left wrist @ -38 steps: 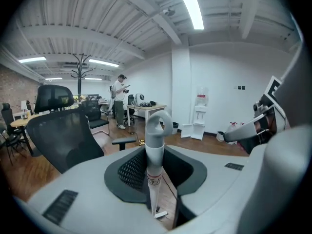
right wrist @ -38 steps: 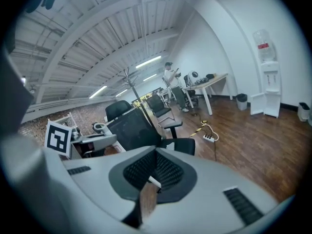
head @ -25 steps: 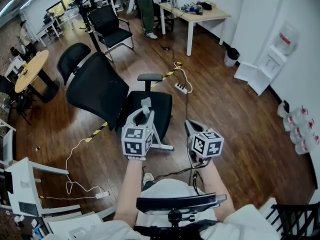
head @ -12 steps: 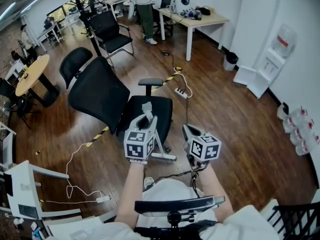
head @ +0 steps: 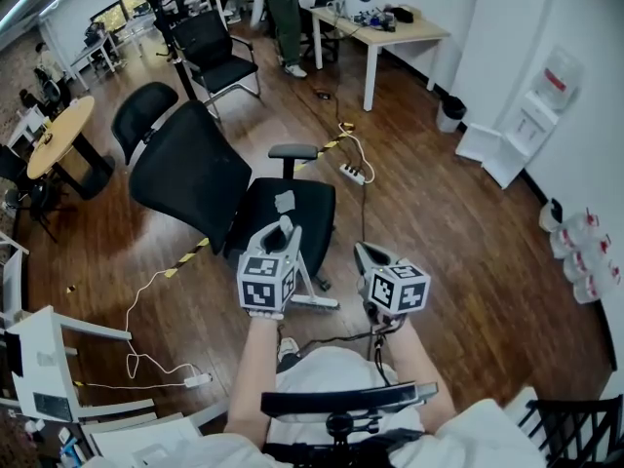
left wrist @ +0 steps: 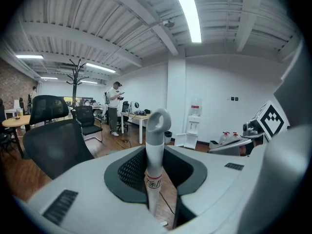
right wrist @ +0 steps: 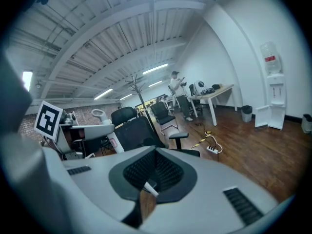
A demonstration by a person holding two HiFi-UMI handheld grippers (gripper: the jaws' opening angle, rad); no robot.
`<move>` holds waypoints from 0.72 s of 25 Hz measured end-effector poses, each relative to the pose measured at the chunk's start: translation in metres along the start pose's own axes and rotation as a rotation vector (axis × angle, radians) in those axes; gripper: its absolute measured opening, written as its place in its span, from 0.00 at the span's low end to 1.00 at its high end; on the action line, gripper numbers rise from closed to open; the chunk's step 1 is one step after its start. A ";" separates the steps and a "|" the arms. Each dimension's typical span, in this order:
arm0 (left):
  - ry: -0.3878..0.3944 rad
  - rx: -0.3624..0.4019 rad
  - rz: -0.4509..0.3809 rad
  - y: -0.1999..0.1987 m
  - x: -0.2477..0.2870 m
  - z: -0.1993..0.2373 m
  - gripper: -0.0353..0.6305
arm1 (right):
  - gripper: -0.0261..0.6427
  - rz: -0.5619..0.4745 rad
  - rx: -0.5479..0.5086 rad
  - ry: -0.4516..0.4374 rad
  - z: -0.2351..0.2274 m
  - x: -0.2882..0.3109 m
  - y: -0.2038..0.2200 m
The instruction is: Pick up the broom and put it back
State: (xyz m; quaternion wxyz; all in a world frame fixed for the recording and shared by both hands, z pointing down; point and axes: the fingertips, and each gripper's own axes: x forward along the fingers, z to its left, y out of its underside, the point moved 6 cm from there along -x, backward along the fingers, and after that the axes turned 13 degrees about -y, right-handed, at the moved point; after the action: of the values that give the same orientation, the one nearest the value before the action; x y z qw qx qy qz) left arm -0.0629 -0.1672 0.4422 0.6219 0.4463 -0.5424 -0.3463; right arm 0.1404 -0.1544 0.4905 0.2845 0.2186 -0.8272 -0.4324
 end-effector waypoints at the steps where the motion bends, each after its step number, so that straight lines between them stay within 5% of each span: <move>1: 0.003 0.002 0.005 0.003 0.001 0.001 0.21 | 0.06 0.006 0.007 -0.002 -0.001 0.001 0.003; 18: 0.023 -0.006 0.117 0.083 0.041 0.024 0.21 | 0.06 0.087 0.147 0.048 -0.023 0.020 0.059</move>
State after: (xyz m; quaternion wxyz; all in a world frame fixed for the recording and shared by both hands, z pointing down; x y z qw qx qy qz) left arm -0.0842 -0.1791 0.5344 0.6486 0.4157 -0.5595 -0.3057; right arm 0.1339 -0.1489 0.5564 0.3061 0.2129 -0.8584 -0.3524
